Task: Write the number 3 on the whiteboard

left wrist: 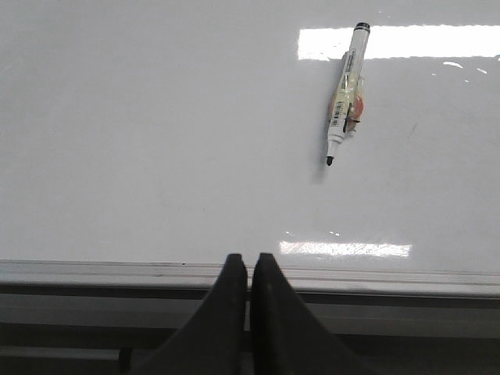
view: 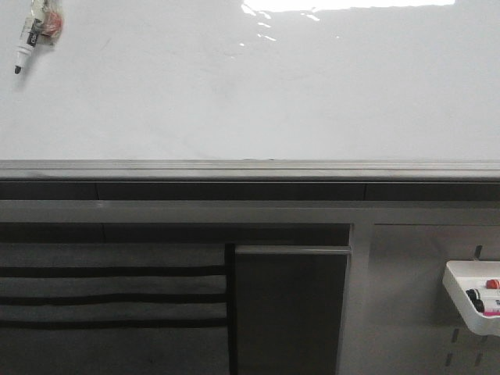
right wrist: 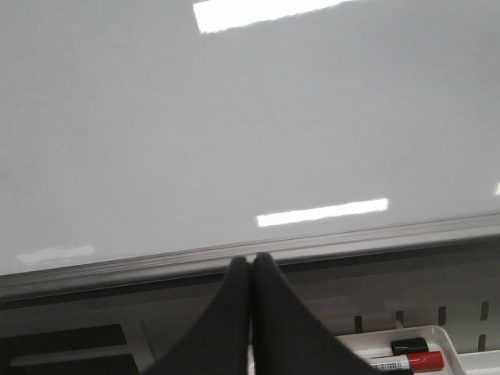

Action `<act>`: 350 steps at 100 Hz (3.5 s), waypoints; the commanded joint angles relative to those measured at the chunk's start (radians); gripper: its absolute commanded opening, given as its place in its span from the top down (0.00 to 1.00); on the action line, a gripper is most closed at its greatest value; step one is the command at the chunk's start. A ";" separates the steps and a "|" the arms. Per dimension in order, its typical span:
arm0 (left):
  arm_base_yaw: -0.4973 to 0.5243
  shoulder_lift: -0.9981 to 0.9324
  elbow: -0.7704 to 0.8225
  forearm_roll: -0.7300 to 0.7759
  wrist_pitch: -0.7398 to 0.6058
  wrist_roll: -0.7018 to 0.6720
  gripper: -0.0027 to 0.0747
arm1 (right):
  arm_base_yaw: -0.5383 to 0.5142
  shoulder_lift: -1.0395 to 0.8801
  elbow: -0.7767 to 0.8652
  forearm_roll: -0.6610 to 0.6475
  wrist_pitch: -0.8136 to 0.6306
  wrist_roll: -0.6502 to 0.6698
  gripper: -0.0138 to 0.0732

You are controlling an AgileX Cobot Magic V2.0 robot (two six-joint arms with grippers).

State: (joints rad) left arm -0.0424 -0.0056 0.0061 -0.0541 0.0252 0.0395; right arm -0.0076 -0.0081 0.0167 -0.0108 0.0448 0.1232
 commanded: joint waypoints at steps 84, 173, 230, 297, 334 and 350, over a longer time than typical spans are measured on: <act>-0.026 -0.031 0.002 -0.001 -0.084 -0.011 0.99 | -0.006 -0.022 0.022 -0.011 -0.079 -0.012 0.93; -0.026 0.055 -0.404 -0.109 0.306 0.011 0.99 | 0.019 0.048 -0.357 -0.067 0.321 -0.026 0.93; -0.026 0.403 -0.677 -0.068 0.497 0.104 0.99 | 0.086 0.387 -0.591 -0.065 0.369 -0.026 0.93; -0.026 0.414 -0.677 -0.069 0.444 0.104 0.99 | 0.086 0.390 -0.591 -0.065 0.388 -0.026 0.88; -0.026 0.414 -0.677 -0.069 0.454 0.104 0.46 | 0.086 0.390 -0.591 -0.065 0.402 -0.026 0.08; -0.026 0.414 -0.677 -0.075 0.456 0.104 0.34 | 0.086 0.390 -0.591 -0.065 0.402 -0.026 0.09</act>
State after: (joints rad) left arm -0.0595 0.3921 -0.6370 -0.1184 0.5515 0.1436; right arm 0.0768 0.3648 -0.5386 -0.0727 0.5124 0.1053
